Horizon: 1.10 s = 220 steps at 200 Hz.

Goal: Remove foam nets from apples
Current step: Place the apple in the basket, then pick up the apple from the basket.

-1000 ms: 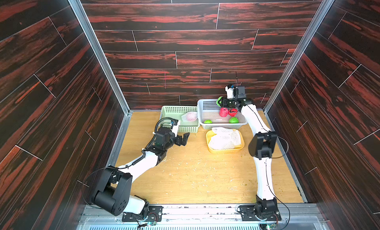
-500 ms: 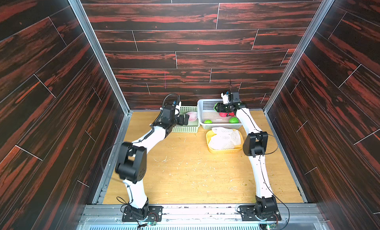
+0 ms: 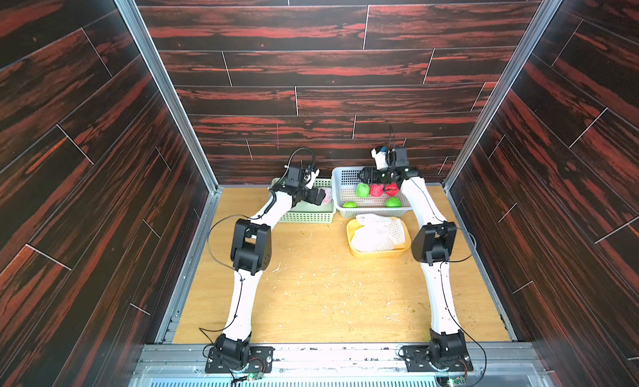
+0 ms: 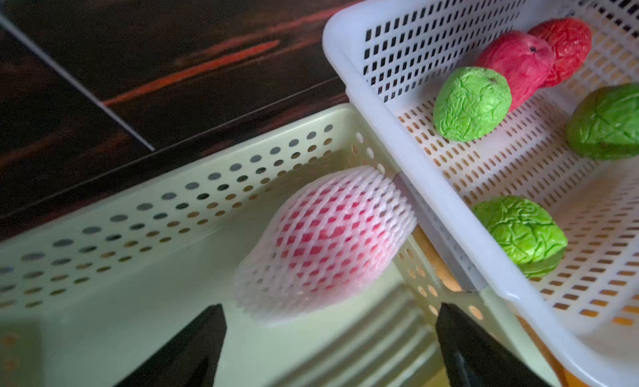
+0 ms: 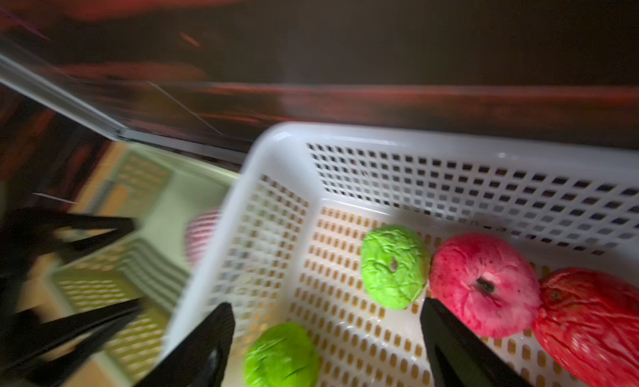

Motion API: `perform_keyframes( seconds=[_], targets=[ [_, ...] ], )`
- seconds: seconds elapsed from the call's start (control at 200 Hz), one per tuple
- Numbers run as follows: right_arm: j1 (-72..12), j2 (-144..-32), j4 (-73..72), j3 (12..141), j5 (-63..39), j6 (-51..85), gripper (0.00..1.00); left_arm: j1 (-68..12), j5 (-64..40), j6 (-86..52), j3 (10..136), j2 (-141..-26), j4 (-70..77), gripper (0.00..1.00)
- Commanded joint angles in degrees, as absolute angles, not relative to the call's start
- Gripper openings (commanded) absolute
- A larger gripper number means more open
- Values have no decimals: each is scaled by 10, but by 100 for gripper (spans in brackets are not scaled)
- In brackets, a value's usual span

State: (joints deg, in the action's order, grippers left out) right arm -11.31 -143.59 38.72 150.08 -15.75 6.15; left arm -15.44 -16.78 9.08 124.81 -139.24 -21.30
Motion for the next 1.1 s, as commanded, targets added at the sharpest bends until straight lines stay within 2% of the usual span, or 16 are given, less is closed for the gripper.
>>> perform_keyframes(
  seconds=[0.0,0.23,0.376,0.656,0.942,1.097],
  targets=[
    [-117,-1304,390,1476,-227,63,88,-140,-222,202,1323,-1424,-318,100],
    [-127,-1152,286,1280,-249,82,88,-135,-258,312,1395,-1468,-360,100],
    [-145,-1040,183,1117,-228,91,89,-131,-264,314,1467,-1520,-363,100],
    [-164,-851,-44,796,-220,132,89,-131,-303,307,1493,-1568,-293,100],
    [-185,-832,-30,733,-257,167,89,-131,-318,284,1524,-1616,-245,100],
    [-190,-833,0,732,-241,158,89,-131,-325,274,1522,-1616,-229,91]
  ],
)
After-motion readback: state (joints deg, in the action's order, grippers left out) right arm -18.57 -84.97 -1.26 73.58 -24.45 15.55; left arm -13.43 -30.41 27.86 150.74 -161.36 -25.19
